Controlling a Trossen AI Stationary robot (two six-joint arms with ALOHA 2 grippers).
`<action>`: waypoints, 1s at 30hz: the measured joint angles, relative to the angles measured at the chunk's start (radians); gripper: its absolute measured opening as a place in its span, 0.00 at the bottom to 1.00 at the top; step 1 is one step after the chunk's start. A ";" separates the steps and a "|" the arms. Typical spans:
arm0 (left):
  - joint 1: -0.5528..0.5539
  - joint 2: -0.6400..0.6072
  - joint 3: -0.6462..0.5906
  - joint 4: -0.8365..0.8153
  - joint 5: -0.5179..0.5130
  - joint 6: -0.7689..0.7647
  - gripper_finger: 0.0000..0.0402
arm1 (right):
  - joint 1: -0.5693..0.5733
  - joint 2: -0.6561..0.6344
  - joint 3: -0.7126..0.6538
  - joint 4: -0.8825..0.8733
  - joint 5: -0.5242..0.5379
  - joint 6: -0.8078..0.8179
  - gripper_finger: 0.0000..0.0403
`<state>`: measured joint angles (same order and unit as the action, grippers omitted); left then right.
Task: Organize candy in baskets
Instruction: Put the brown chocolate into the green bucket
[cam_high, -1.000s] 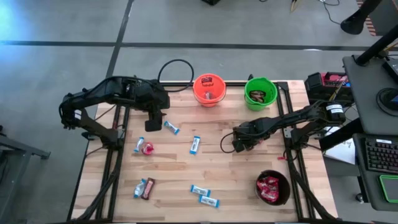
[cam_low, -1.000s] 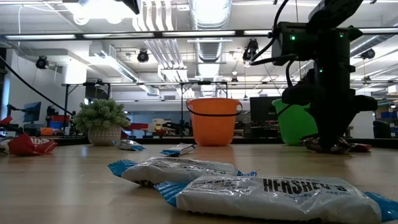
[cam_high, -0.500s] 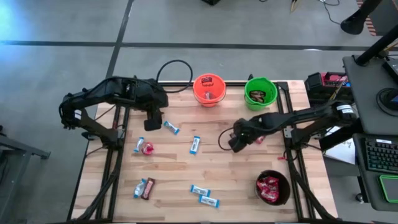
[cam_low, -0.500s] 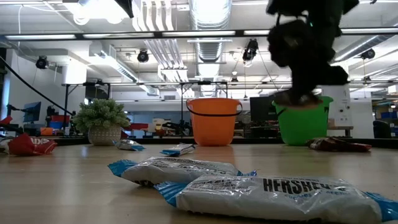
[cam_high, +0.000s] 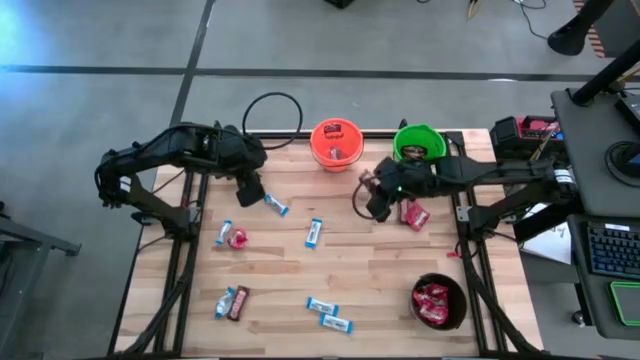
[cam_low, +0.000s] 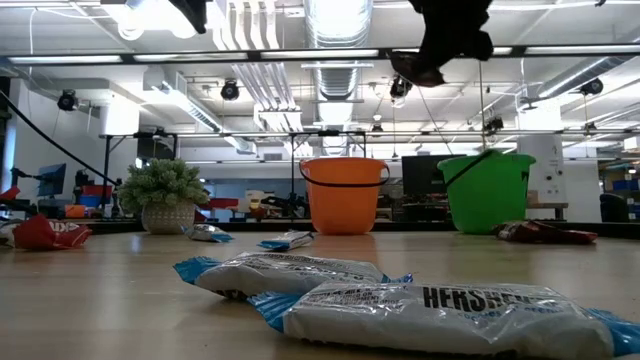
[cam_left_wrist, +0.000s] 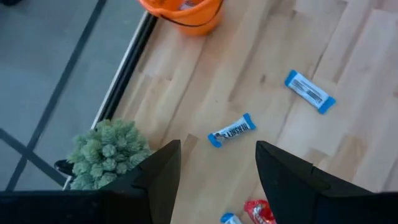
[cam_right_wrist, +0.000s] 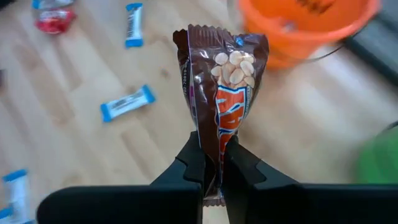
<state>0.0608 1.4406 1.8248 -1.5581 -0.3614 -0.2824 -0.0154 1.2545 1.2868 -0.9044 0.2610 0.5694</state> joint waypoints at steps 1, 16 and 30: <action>0.000 0.000 0.000 0.000 -0.005 -0.009 0.47 | -0.010 0.003 0.020 -0.019 0.018 -0.024 0.04; 0.003 0.051 -0.004 -0.013 -0.185 0.014 0.47 | -0.299 0.004 0.100 -0.189 0.141 -0.220 0.04; 0.051 0.210 -0.004 -0.013 -0.362 0.141 0.47 | -0.507 -0.003 0.114 -0.220 0.086 -0.230 0.04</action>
<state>0.1123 1.6504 1.8210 -1.5709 -0.7235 -0.1410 -0.5223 1.2510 1.4009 -1.1240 0.3467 0.3397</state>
